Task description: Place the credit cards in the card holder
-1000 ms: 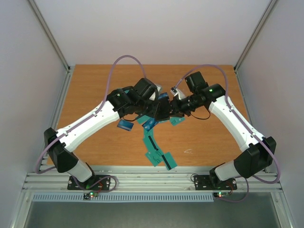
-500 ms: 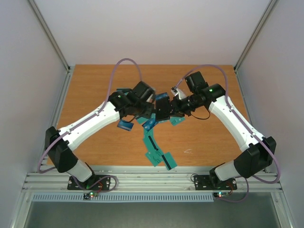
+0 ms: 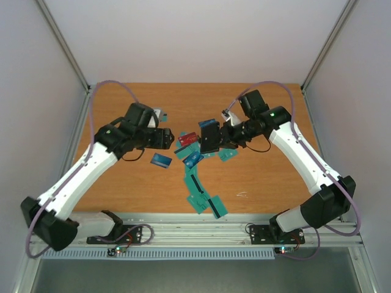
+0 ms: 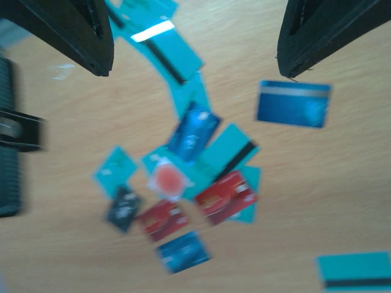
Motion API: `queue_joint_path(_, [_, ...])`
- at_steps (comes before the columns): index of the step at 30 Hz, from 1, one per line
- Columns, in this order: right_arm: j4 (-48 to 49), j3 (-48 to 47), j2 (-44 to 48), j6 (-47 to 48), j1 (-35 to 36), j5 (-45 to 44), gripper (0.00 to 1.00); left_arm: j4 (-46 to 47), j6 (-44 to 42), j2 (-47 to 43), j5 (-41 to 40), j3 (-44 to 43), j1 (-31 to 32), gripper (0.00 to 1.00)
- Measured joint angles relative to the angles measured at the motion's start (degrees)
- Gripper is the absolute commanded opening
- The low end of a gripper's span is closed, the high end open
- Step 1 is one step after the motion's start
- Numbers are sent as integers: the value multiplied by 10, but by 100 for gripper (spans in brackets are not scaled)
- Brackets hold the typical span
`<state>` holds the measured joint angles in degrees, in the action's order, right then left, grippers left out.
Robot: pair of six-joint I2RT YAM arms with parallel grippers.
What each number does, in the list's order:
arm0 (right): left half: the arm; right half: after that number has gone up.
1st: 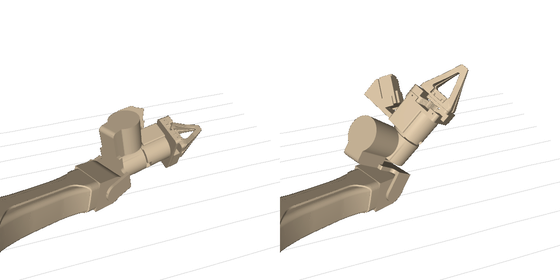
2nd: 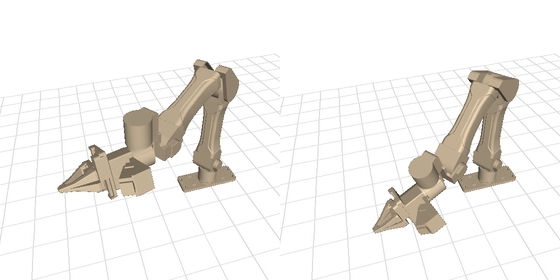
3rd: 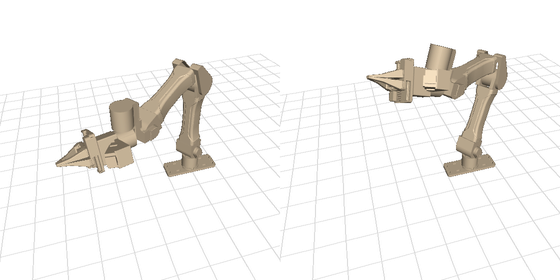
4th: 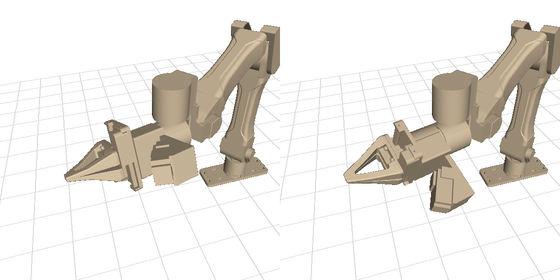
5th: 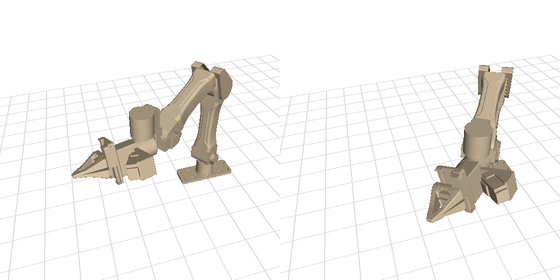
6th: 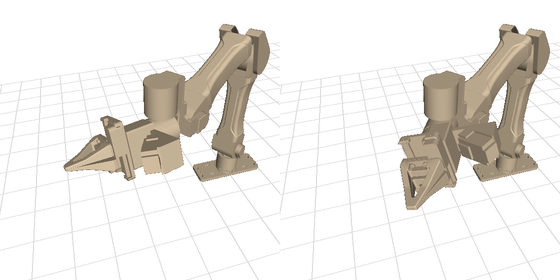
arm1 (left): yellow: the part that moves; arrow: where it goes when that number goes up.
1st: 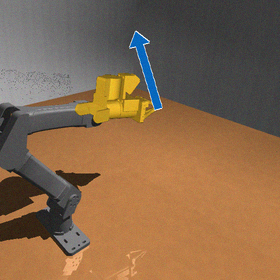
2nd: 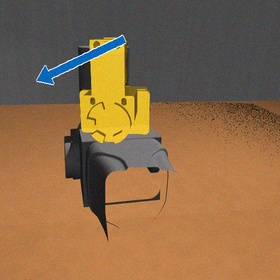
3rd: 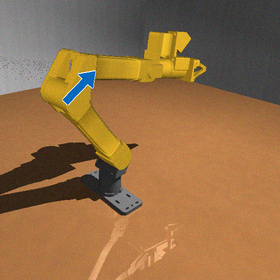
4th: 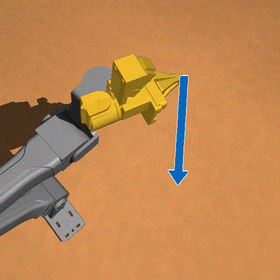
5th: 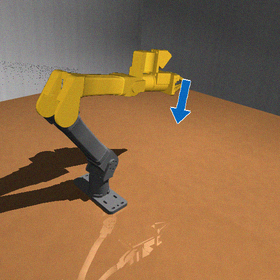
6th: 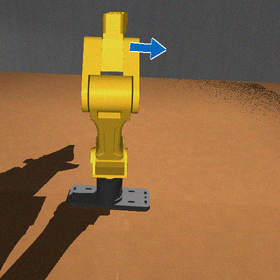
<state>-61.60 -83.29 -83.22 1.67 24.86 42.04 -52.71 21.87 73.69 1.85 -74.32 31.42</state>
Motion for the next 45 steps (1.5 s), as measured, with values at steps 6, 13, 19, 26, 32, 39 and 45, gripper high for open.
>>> queue_joint_path(6, [-1,-42,-12,-24,-12,28,1,99,47,-92,144,46,-3,85])
queue_joint_path(13, [39,-47,-13,-82,-18,120,2,207,127,-90,252,59,-5,86])
queue_joint_path(19, [73,-47,-12,-108,-18,175,2,246,169,-79,274,56,-6,76])
queue_joint_path(26, [100,-47,8,-133,-18,203,2,233,180,-66,264,33,-5,63])
queue_joint_path(32, [163,-30,44,-177,-18,220,3,201,170,-76,228,18,-6,60])
queue_joint_path(39, [256,-1,56,-247,-18,240,4,182,167,-82,222,8,-6,62])
queue_joint_path(45, [299,-1,57,-273,-18,259,5,219,185,-87,273,12,-6,64])
